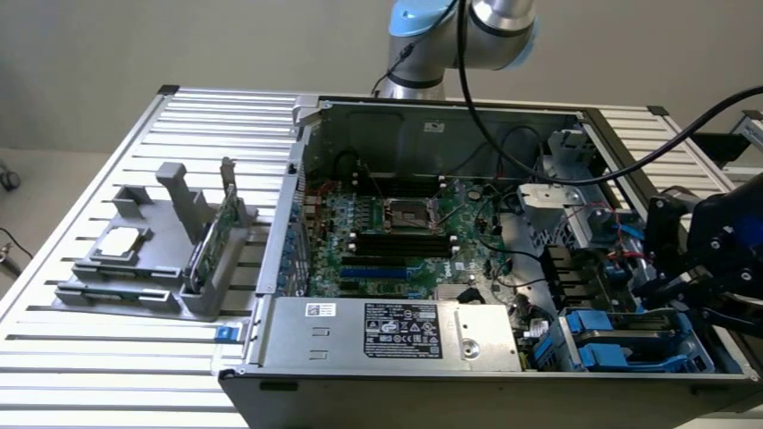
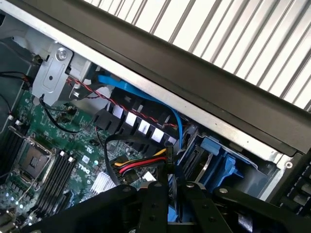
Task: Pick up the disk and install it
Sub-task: 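Insert the first disk wire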
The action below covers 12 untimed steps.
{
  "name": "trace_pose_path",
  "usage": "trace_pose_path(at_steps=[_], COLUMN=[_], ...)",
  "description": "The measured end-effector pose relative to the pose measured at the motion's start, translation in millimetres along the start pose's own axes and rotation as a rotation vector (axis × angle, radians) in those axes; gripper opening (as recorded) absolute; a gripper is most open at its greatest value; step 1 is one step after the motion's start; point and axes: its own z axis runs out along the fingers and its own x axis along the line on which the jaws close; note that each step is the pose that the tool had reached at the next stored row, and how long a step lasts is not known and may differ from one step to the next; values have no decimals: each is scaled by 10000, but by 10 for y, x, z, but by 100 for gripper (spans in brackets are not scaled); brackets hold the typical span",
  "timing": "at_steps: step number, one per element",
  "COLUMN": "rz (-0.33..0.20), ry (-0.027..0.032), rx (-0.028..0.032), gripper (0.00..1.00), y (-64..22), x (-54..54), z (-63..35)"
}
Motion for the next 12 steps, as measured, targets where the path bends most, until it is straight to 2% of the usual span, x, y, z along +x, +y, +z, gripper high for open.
trace_pose_path(at_steps=[5,9,12], rz=[209,396,478], ry=[-18,-113,-184], rx=[-37,-35,10], gripper=[16,16,16], y=[-5,-17,-19], x=[2,9,10], z=[-2,0,-1])
